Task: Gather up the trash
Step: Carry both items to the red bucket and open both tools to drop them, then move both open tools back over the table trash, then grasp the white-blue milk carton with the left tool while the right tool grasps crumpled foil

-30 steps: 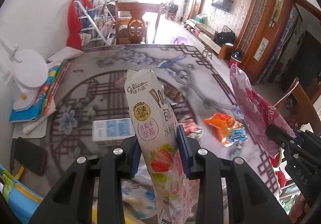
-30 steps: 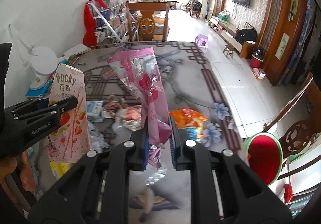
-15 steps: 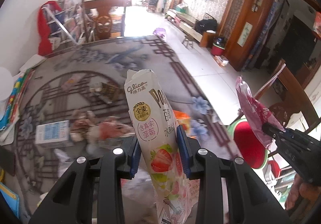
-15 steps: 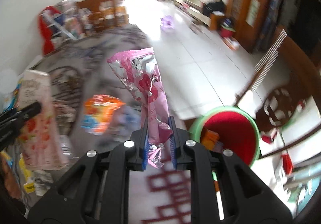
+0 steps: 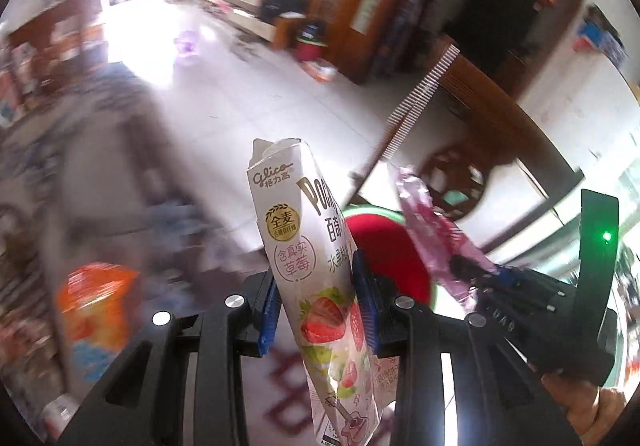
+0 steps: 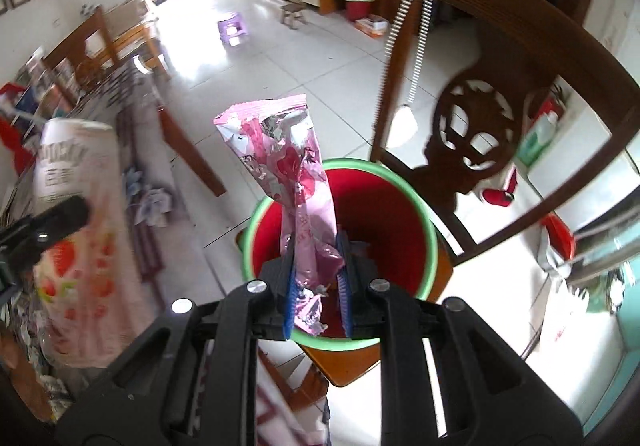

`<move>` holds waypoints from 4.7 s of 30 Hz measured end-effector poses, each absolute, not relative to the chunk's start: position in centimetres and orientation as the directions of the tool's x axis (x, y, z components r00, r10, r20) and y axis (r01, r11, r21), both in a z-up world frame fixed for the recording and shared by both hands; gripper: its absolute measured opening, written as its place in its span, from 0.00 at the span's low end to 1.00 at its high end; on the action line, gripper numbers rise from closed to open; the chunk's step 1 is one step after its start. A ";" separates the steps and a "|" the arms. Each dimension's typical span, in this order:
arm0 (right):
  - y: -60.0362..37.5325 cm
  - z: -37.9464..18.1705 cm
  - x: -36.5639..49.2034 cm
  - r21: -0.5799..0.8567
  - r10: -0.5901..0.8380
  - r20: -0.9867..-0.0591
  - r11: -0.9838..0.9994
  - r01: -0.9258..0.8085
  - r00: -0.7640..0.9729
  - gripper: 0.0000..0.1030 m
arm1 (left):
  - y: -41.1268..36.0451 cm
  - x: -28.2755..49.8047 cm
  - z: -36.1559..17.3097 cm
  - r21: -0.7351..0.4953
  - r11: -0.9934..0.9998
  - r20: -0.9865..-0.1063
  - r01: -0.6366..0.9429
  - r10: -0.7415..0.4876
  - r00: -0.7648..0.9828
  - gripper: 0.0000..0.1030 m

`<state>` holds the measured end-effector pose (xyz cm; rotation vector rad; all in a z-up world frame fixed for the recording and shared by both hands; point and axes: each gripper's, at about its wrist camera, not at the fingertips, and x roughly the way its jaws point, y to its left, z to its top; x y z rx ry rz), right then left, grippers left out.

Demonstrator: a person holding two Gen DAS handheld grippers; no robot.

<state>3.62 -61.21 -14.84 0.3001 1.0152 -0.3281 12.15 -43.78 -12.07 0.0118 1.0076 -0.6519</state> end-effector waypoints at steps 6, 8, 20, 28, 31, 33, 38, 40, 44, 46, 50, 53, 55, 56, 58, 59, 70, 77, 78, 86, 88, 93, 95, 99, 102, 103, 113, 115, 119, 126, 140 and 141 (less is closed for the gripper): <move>-64.1 -15.8 2.4 0.108 -0.137 -0.875 0.879 0.464 0.465 0.17 | -49.7 12.1 -13.7 -0.261 0.763 -0.801 0.591 -0.513 0.309 0.34; -64.6 -15.9 2.1 0.115 -0.137 -0.874 0.873 0.473 0.466 0.21 | -50.7 12.1 -13.9 -0.261 0.750 -0.801 0.608 -0.520 0.298 0.57; -64.3 -15.3 2.3 0.137 -0.132 -0.858 0.872 0.471 0.496 0.56 | -44.9 10.1 -11.3 -0.244 0.829 -0.771 0.503 -0.480 0.418 0.69; -59.1 -14.2 4.8 0.134 -0.076 -0.848 0.927 0.352 0.524 0.59 | -35.9 8.6 -10.4 -0.263 0.909 -0.752 0.324 -0.403 0.521 0.69; -56.3 -13.6 5.6 0.128 -0.053 -0.842 0.947 0.294 0.537 0.61 | -32.9 8.5 -10.2 -0.259 0.928 -0.750 0.267 -0.368 0.549 0.69; -54.5 -13.4 6.0 0.123 -0.040 -0.841 0.957 0.264 0.539 0.61 | -31.1 8.6 -10.3 -0.258 0.938 -0.754 0.230 -0.344 0.560 0.69; -49.3 -13.1 6.7 0.107 -0.016 -0.844 0.974 0.198 0.535 0.61 | -25.0 7.6 -11.0 -0.281 0.949 -0.763 0.144 -0.312 0.566 0.69; -47.3 -12.9 6.7 0.098 -0.012 -0.844 0.979 0.178 0.535 0.61 | -23.2 7.2 -11.2 -0.287 0.949 -0.762 0.131 -0.309 0.569 0.69; -43.3 -12.7 6.5 0.084 -0.009 -0.846 0.985 0.150 0.533 0.62 | -19.5 6.3 -11.5 -0.299 0.945 -0.755 0.129 -0.317 0.574 0.69; -41.1 -12.5 6.3 0.078 -0.007 -0.847 0.988 0.136 0.532 0.62 | -18.1 5.8 -11.4 -0.302 0.944 -0.753 0.134 -0.322 0.574 0.69; -36.8 -12.5 5.9 0.076 0.006 -0.848 0.991 0.110 0.529 0.63 | -14.6 5.0 -11.3 -0.297 0.944 -0.751 0.142 -0.323 0.577 0.69; -33.6 -12.5 5.5 0.074 0.022 -0.852 0.994 0.078 0.523 0.63 | -11.7 4.5 -11.7 -0.292 0.947 -0.757 0.136 -0.316 0.571 0.69; -31.4 -12.5 5.1 0.071 0.032 -0.855 0.996 0.055 0.518 0.64 | -10.0 4.2 -12.2 -0.295 0.948 -0.765 0.122 -0.311 0.564 0.69; -30.7 -12.5 5.1 0.069 0.035 -0.856 0.996 0.047 0.515 0.65 | -9.5 4.1 -12.3 -0.298 0.947 -0.768 0.116 -0.310 0.561 0.69; -28.9 -12.5 4.8 0.067 0.044 -0.859 0.997 0.027 0.510 0.66 | -7.9 3.8 -12.7 -0.310 0.946 -0.772 0.098 -0.310 0.555 0.69; -28.2 -12.5 4.8 0.068 0.049 -0.860 0.998 0.018 0.507 0.66 | -7.5 3.8 -12.7 -0.312 0.945 -0.772 0.095 -0.310 0.555 0.69; -18.1 -13.6 4.1 0.088 0.160 -0.878 0.980 -0.176 0.452 0.66 | 2.0 3.6 -12.9 -0.229 0.973 -0.775 -0.016 -0.172 0.608 0.70; -12.7 -16.7 4.1 0.145 0.246 -0.911 0.942 -0.304 0.330 0.66 | 8.4 4.9 -13.9 -0.147 0.981 -0.802 -0.123 -0.045 0.596 0.70; -12.3 -17.1 4.4 0.160 0.258 -0.914 0.939 -0.305 0.314 0.66 | 8.6 5.0 -13.9 -0.134 0.984 -0.802 -0.119 -0.037 0.596 0.71; -11.2 -19.3 7.0 0.205 0.283 -0.922 0.936 -0.287 0.264 0.66 | 6.6 8.0 -15.7 -0.055 0.995 -0.852 0.084 -0.091 0.515 0.84; -10.8 -19.8 7.0 0.233 0.314 -0.919 0.920 -0.315 0.237 0.60 | 5.4 9.2 -16.2 -0.013 0.989 -0.867 0.150 -0.086 0.492 0.87; -10.4 -18.9 6.4 0.240 0.343 -0.909 0.894 -0.378 0.236 0.32 | 3.7 12.2 -17.5 0.046 0.962 -0.896 0.270 -0.079 0.437 0.88; -10.9 -18.9 6.4 0.242 0.339 -0.911 0.901 -0.360 0.236 0.31 | 3.2 13.3 -18.2 0.083 0.943 -0.909 0.321 -0.061 0.412 0.89; -13.6 -18.9 6.3 0.319 0.382 -0.902 0.904 -0.285 0.202 0.31 | 2.4 14.7 -19.7 0.109 0.912 -0.934 0.396 -0.043 0.356 0.88; -14.6 -19.0 6.1 0.350 0.402 -0.897 0.900 -0.259 0.184 0.31 | 1.4 15.1 -21.1 0.108 0.881 -0.952 0.460 -0.041 0.302 0.88; -14.9 -19.0 6.0 0.358 0.406 -0.896 0.900 -0.250 0.180 0.31 | 1.2 15.2 -21.4 0.110 0.878 -0.955 0.466 -0.037 0.295 0.88; -14.8 -18.5 5.5 0.363 0.417 -0.889 0.894 -0.261 0.191 0.55 | 1.5 14.0 -19.9 0.044 0.926 -0.928 0.375 -0.101 0.358 0.60; -14.5 -18.4 5.5 0.349 0.407 -0.892 0.897 -0.270 0.198 0.58 | 2.4 13.0 -18.8 0.017 0.940 -0.905 0.342 -0.131 0.404 0.60; -13.9 -19.2 6.0 0.330 0.384 -0.902 0.907 -0.261 0.195 0.66 | 4.1 10.5 -16.5 -0.080 0.974 -0.863 0.210 -0.173 0.474 0.60; -13.5 -18.9 6.0 0.297 0.361 -0.903 0.916 -0.268 0.232 0.40 | 5.9 7.4 -13.9 -0.270 0.961 -0.795 0.052 -0.253 0.551 0.60; -16.9 -12.7 4.7 0.250 0.344 -0.808 0.935 -0.251 0.478 0.39 | 2.8 5.9 -11.0 -0.306 0.949 -0.746 0.071 -0.286 0.602 0.60; -17.3 -12.4 4.6 0.248 0.340 -0.805 0.937 -0.245 0.486 0.39 | 2.4 5.9 -10.9 -0.301 0.950 -0.746 0.084 -0.289 0.600 0.60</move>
